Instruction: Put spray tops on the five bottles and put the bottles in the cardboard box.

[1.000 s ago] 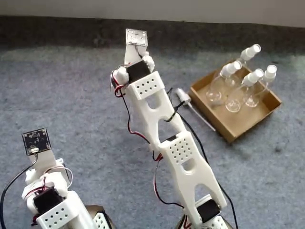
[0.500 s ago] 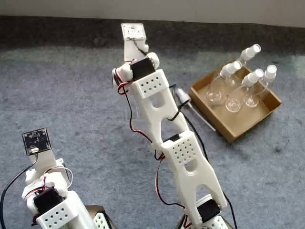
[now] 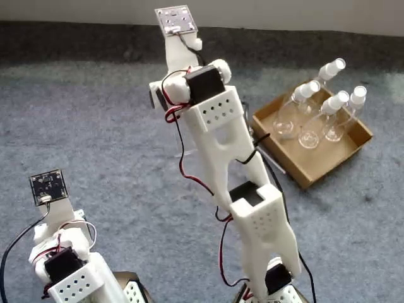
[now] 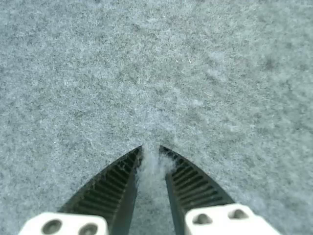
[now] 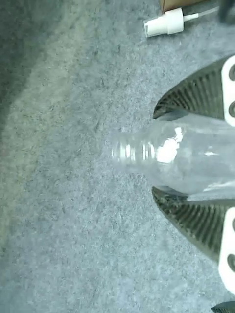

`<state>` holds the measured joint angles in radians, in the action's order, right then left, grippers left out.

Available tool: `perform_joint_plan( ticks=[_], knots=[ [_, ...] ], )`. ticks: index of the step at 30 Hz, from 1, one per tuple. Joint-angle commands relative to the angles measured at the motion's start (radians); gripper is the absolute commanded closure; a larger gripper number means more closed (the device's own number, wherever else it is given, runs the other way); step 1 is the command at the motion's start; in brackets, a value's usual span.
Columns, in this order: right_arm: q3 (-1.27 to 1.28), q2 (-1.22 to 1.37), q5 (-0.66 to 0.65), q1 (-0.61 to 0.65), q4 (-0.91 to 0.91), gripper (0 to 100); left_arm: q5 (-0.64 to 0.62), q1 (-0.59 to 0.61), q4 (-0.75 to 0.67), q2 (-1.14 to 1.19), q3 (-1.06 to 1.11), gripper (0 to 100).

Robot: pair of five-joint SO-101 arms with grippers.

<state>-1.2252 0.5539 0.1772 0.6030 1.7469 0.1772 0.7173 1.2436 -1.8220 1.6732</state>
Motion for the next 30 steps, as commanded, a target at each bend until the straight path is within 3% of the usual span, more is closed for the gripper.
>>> perform_joint_plan(
  ticks=[1, 18, 26, 30],
  knots=[
    [0.107, -0.196, -0.014, -0.018, 0.022, 96.5, 0.008, -0.016, -0.017, -0.01, 0.016, 100],
    [0.751, -0.776, -0.015, -0.012, 0.018, 96.5, 0.008, -0.016, -0.015, -0.01, 0.021, 100],
    [1.102, -0.871, -0.017, -0.013, 0.005, 96.4, 0.008, -0.016, -0.017, -0.01, 0.021, 100],
    [1.264, -0.869, -0.017, -0.016, -0.091, 96.4, 0.008, -0.016, -0.015, -0.01, 0.021, 100]
  ],
)
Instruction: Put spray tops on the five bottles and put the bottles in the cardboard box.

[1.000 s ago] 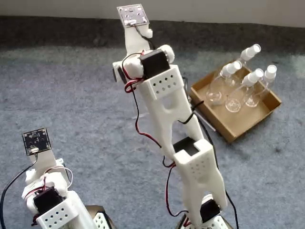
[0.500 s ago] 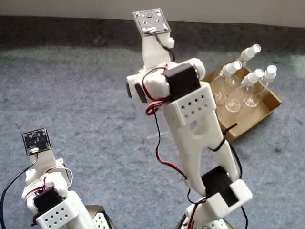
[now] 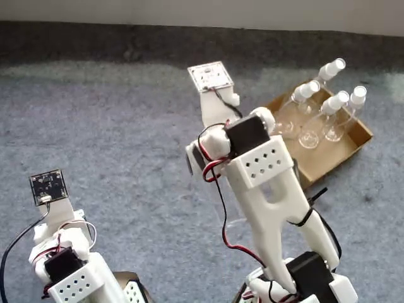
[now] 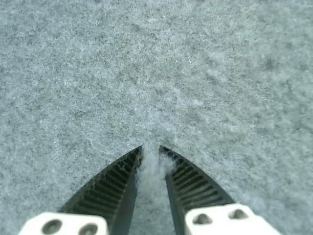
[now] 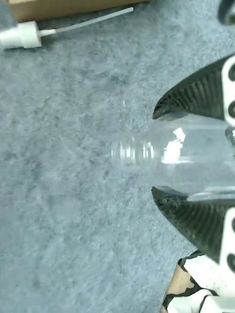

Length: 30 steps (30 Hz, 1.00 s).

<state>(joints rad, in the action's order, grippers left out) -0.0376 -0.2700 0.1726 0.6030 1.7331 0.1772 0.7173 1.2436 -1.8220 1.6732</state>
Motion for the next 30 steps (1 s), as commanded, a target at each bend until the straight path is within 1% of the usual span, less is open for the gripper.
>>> perform_joint_plan(
  ticks=[1, 4, 6, 8, 12, 15, 19, 24, 27, 30],
  knots=[
    [0.125, -0.047, -0.012, -0.015, -0.12, 96.4, 0.008, -0.016, -0.015, -0.01, 0.021, 100],
    [0.26, -0.053, -0.012, -0.013, -0.252, 96.4, 0.008, -0.016, -0.014, -0.01, 0.021, 100],
    [0.331, -0.053, -0.012, -0.012, -0.302, 96.4, 0.008, -0.016, -0.014, -0.01, 0.021, 100],
    [0.374, -0.054, -0.012, -0.012, -0.297, 96.4, 0.008, -0.016, -0.015, -0.01, 0.021, 100],
    [0.325, -0.093, -0.012, -0.012, -0.237, 96.4, 0.008, -0.016, -0.017, -0.01, 0.021, 100],
    [0.289, -0.177, -0.012, -0.012, -0.196, 96.4, 0.008, -0.016, -0.015, -0.01, 0.021, 100],
    [0.288, -0.312, -0.012, -0.012, -0.2, 96.4, 0.008, -0.016, -0.012, -0.01, 0.021, 100],
    [0.38, -0.463, -0.012, -0.012, -0.203, 96.4, 0.008, -0.016, -0.011, -0.01, 0.021, 100],
    [0.461, -0.539, -0.012, -0.015, -0.266, 96.4, 0.008, -0.016, -0.011, -0.01, 0.021, 100],
    [0.588, -0.604, -0.012, -0.015, -0.375, 96.4, 0.008, -0.016, -0.011, -0.01, 0.021, 100]
  ],
)
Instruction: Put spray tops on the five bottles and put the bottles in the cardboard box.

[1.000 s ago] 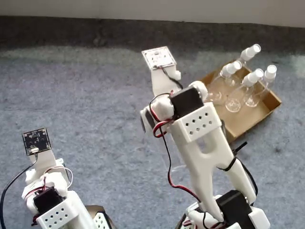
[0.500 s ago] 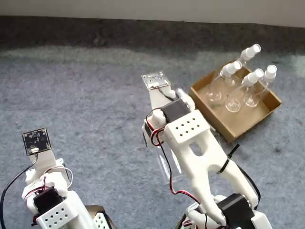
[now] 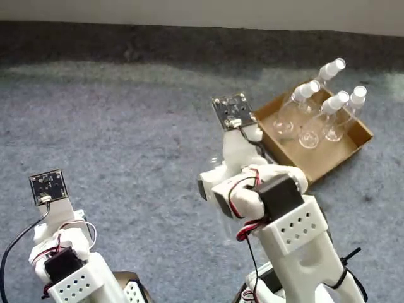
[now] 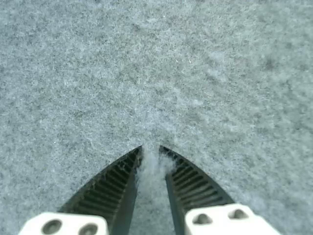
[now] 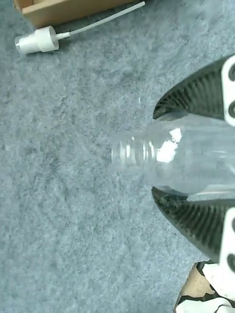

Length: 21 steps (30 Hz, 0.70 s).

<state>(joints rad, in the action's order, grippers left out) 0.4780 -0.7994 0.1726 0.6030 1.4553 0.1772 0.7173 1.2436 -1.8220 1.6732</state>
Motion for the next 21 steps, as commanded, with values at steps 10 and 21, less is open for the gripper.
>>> perform_joint_plan(
  ticks=[10, 21],
  knots=[
    [0.394, -0.199, -0.361, -0.018, -0.409, 96.4, 0.008, -0.016, -0.011, -0.01, 0.021, 100],
    [0.656, -0.28, -0.439, -0.012, -0.654, 96.4, 0.008, -0.016, -0.011, -0.01, 0.021, 100]
  ],
)
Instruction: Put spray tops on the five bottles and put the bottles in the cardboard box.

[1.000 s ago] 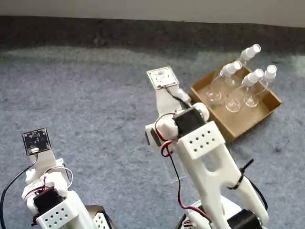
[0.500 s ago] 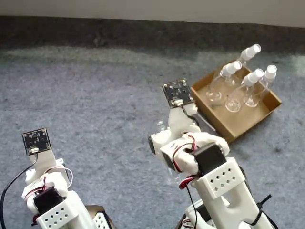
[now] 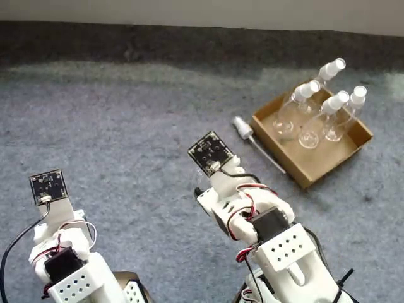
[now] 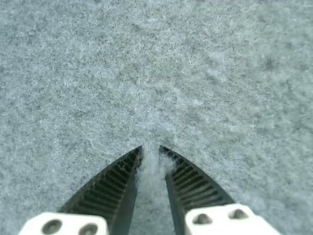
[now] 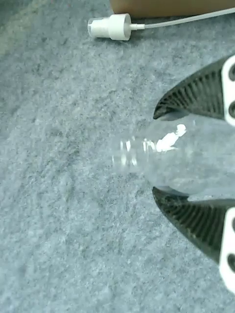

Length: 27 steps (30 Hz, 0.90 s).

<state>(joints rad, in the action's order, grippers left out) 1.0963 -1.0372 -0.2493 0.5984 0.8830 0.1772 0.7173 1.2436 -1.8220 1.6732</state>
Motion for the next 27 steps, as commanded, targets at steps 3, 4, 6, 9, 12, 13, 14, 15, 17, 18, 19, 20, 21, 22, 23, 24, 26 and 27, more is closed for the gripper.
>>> perform_joint_plan(
  ticks=[3, 4, 6, 9, 12, 13, 14, 15, 17, 18, 19, 20, 21, 22, 23, 24, 26, 27],
  knots=[
    [0.137, -0.081, -0.017, -0.007, -0.176, 96.4, 0.008, -0.016, -0.011, -0.01, 0.021, 100],
    [0.171, -0.097, -0.017, -0.007, -0.2, 96.4, 0.008, -0.016, -0.011, -0.01, 0.021, 100],
    [0.234, -0.134, -0.017, -0.007, -0.228, 96.4, 0.008, -0.016, -0.011, -0.01, 0.021, 100],
    [0.295, -0.196, -0.015, -0.007, -0.223, 96.4, 0.008, -0.018, -0.011, -0.01, 0.021, 100],
    [0.321, -0.239, -0.017, -0.01, -0.222, 96.4, 0.008, -0.018, -0.011, -0.01, 0.021, 100],
    [0.323, -0.245, -0.017, -0.013, -0.209, 96.4, 0.008, -0.018, -0.011, -0.01, 0.021, 100],
    [0.318, -0.242, -0.017, -0.013, -0.177, 96.2, 0.008, -0.018, -0.011, -0.01, 0.021, 100],
    [0.314, -0.239, -0.017, -0.015, -0.143, 96.2, 0.008, -0.018, -0.011, -0.01, 0.021, 100],
    [0.269, -0.229, -0.018, -0.021, -0.09, 96.1, 0.008, -0.018, -0.011, -0.01, 0.021, 100],
    [0.243, -0.223, -0.018, -0.021, -0.065, 96.1, 0.008, -0.018, -0.011, -0.01, 0.021, 100],
    [0.22, -0.216, -0.018, -0.021, -0.042, 96.1, 0.008, -0.018, -0.011, -0.01, 0.021, 100],
    [0.197, -0.205, -0.018, -0.021, -0.022, 96.1, 0.008, -0.018, -0.011, -0.01, 0.021, 100],
    [0.179, -0.194, -0.018, -0.021, -0.008, 96.1, 0.008, -0.018, -0.011, -0.01, 0.021, 100],
    [0.162, -0.177, -0.018, -0.021, 0.002, 96.1, 0.008, -0.018, -0.011, -0.01, 0.021, 100],
    [0.143, -0.159, -0.018, -0.024, 0.007, 96.1, 0.008, -0.018, -0.011, -0.01, 0.021, 100],
    [0.13, -0.134, -0.018, -0.031, 0.008, 96.1, 0.008, -0.018, -0.011, -0.01, 0.021, 100],
    [0.101, -0.068, -0.02, -0.051, 0.007, 96.1, 0.008, -0.018, -0.011, -0.01, 0.021, 100],
    [0.079, -0.028, -0.02, -0.061, 0.007, 96.1, 0.008, -0.018, -0.011, -0.01, 0.021, 100]
  ],
)
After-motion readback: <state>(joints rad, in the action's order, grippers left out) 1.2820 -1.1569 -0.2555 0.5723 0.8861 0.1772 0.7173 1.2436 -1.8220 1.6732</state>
